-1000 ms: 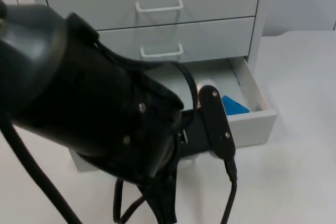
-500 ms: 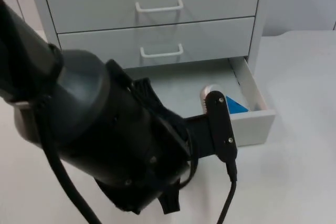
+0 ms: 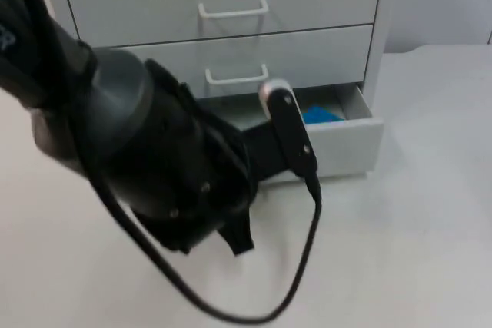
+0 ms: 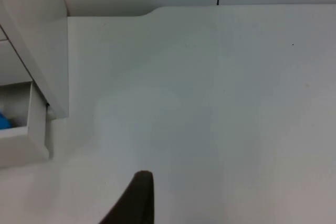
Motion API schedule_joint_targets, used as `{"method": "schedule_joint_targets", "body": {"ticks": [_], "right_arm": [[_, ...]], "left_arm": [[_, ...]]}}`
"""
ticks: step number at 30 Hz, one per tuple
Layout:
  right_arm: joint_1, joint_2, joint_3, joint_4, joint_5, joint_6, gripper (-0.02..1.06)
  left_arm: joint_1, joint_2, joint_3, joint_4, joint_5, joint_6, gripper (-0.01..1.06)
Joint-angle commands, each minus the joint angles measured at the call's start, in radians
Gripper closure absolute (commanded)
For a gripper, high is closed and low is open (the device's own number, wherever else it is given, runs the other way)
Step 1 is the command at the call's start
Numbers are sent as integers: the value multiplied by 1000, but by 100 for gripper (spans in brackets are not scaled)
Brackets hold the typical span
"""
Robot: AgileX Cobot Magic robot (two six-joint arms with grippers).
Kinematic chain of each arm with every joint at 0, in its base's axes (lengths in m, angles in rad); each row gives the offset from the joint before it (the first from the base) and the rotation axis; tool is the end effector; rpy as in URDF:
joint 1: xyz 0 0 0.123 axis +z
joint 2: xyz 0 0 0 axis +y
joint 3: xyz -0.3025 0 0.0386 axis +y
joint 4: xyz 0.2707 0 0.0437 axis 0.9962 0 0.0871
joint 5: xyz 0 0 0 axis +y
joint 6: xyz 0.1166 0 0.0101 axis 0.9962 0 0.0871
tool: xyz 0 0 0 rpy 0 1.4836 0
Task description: Open the drawer with the left hand, place the block into the drawer with the right hand, then close the drawer with the left hand.
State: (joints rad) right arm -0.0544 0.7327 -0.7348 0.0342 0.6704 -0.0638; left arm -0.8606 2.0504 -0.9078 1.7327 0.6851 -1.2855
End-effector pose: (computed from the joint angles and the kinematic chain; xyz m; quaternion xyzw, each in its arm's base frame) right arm 0.1692 -0.0067 0.3340 0.0026 0.8799 -0.0124 0.4749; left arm 0.3039 -0.2412 0.0725 0.4786 0.7634 0.2537 0.3520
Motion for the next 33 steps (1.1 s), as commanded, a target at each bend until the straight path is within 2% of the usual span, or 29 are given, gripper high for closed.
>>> {"method": "schedule_joint_targets", "body": {"ticks": [1, 5, 9, 26, 28, 31, 32, 33], "right_arm": [[-5, -5, 6, -8, -16, -9, -1], [-5, -5, 6, -9, -21, -9, -1], [-5, -5, 6, -13, -27, -9, -1], [-5, -3, 6, -13, -55, -9, -1], [-5, -3, 6, -11, -55, -9, -1], [-5, -3, 6, -11, -57, -9, -1], [-5, -3, 6, -11, -57, -9, -1], [-5, -3, 6, -11, -57, -9, -1]], "left_arm": [[41, -3, -29, 12, 27, -20, 105], [126, 8, -97, 12, -46, -13, 105], [166, 47, -140, 12, -56, 7, 105], [187, 113, -225, 12, -31, 21, 105], [187, 113, -225, 12, -7, 13, 105], [165, 107, -225, -150, 8, 110, 105], [165, 107, -225, -150, 8, 110, 105], [150, 99, -225, -225, 6, 180, 105]]}}
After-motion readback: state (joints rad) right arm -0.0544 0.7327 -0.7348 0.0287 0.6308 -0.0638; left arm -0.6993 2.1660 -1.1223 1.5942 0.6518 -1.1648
